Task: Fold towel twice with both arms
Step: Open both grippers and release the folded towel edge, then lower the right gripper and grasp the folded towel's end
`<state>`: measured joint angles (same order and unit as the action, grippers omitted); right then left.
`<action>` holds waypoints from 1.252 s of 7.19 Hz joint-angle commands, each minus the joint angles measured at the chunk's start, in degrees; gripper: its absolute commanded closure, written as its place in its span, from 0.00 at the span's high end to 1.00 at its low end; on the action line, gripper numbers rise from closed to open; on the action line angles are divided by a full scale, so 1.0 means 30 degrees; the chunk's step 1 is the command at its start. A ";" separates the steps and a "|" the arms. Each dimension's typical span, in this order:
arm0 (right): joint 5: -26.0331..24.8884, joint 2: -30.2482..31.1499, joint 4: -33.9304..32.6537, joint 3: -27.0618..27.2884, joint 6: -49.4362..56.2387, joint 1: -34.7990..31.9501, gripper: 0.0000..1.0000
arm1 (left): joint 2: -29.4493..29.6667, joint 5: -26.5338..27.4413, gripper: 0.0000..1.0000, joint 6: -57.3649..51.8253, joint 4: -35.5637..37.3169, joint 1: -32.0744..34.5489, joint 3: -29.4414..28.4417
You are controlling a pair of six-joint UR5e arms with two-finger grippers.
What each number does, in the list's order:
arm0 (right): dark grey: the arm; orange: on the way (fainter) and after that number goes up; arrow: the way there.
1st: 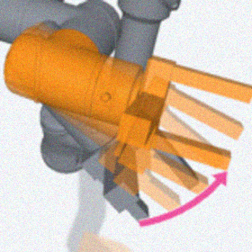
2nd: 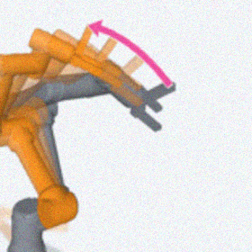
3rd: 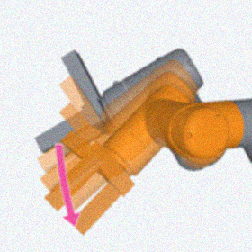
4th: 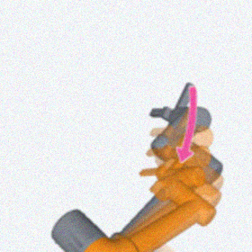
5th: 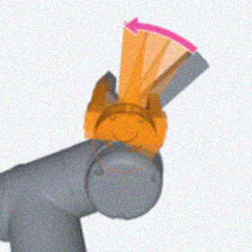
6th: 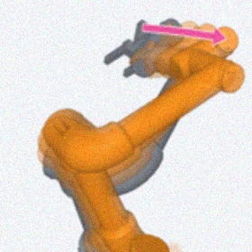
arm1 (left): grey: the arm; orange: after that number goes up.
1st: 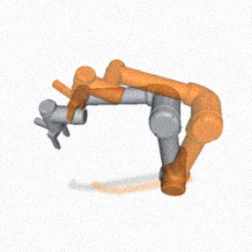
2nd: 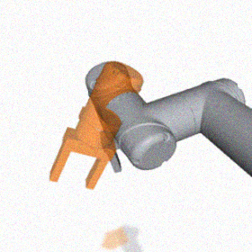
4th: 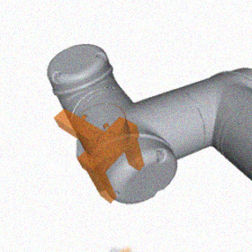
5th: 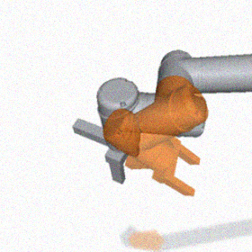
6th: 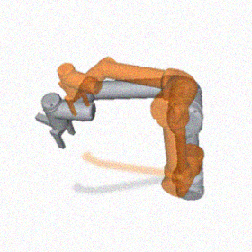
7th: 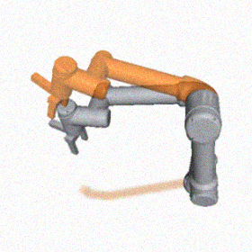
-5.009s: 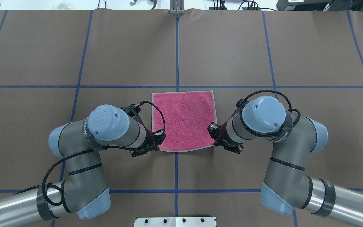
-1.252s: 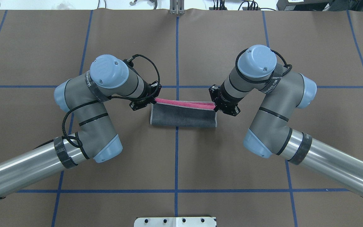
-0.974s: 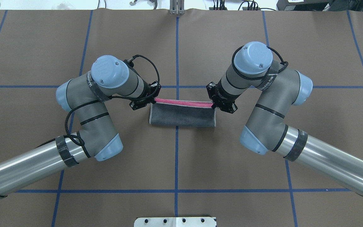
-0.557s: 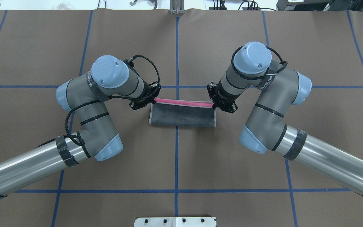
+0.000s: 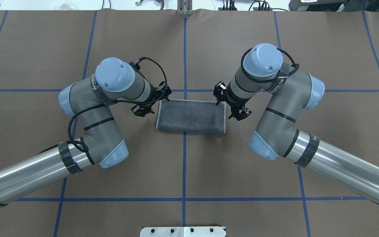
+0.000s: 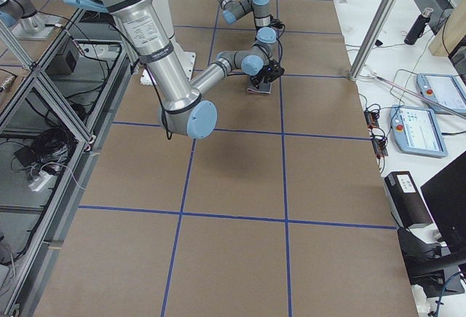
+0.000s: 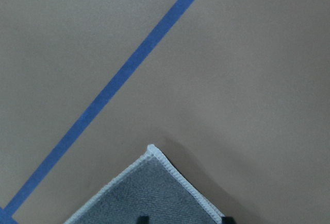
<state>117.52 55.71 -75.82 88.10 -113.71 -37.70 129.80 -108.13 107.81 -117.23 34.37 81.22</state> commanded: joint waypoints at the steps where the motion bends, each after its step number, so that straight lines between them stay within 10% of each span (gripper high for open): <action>1: -0.0003 0.0005 0.0078 0.0193 -0.0212 0.0000 1.00 | 0.0035 -0.0021 0.76 0.0011 -0.0004 0.0174 0.0084; 9: -0.4075 0.0765 -0.0038 0.1015 -0.7069 0.2870 0.88 | 0.0006 -0.0548 0.77 0.0040 0.0113 0.0850 0.0260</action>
<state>105.70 57.28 -75.79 91.07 -134.38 -29.57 129.81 -109.66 107.90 -116.94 36.84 81.98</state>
